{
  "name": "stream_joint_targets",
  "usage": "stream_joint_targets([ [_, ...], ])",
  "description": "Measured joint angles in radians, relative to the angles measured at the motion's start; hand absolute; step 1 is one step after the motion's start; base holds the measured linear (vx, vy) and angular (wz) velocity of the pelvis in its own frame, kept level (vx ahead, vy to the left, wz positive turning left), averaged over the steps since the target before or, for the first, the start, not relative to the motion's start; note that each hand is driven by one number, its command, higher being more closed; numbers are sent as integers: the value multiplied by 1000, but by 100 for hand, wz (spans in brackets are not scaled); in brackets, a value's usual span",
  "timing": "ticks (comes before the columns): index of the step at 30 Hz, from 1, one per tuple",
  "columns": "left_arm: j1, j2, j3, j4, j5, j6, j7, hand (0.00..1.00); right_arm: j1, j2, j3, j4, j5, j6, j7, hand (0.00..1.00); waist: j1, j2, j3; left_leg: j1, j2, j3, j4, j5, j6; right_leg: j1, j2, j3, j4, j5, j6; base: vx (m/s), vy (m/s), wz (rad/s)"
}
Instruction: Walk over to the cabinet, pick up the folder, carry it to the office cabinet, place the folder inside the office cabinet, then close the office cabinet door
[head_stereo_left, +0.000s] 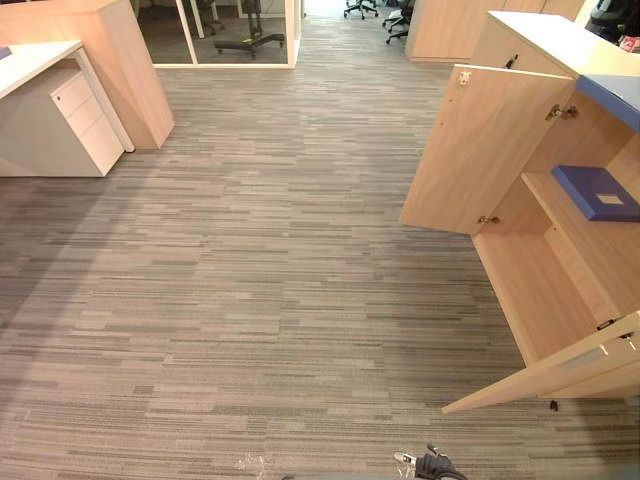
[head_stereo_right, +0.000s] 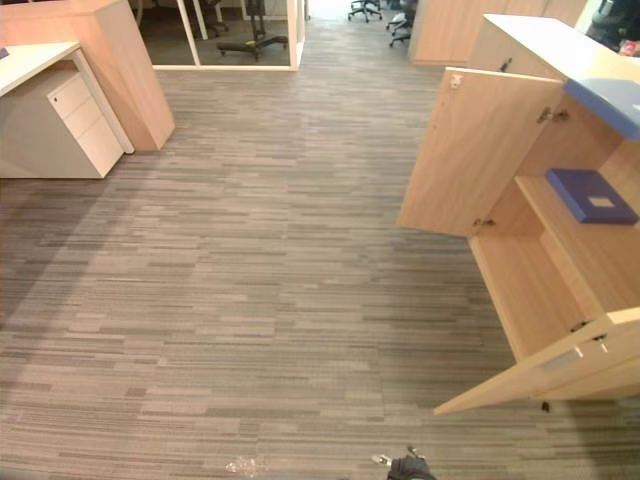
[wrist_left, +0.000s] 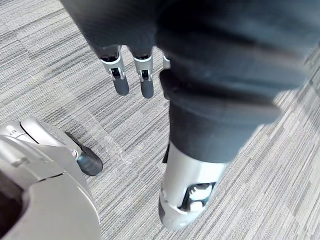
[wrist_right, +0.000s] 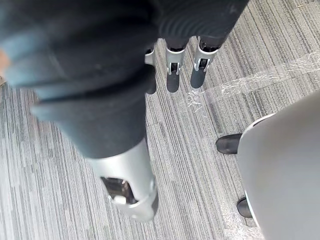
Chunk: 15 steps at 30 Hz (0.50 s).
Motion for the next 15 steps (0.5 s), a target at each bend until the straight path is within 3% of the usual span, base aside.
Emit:
stream_joint_targets([
  [8,0,-2,17,0,-13,-2,-2,0,-1,0,0,0,1,0,8,0,2,-9,6,-1,-1,-7,-6,4,-1,0,-1,-11,-1,0,0,-11,-6,4],
  [12,-21,-14,61,-9,-76,-8,-2,0,-26,7,-1,0,13,-3,12,0,2,-16,69,-132,-6,-27,289,-116,-17,-1,-16,-45,55,-31,-20,-75,7,29],
  [13,-21,-19,69,-22,-96,-9,-2,0,-27,7,-1,0,25,-5,14,0,5,-15,83,-169,-4,-25,378,-139,-44,-1,-19,-53,76,-47,-22,-124,35,32],
  [15,-21,-26,76,-39,-115,-11,-2,0,-26,-2,-2,1,38,-6,14,0,24,-14,99,-235,2,0,529,-150,-64,0,-24,-52,93,-73,-28,-143,48,11],
])
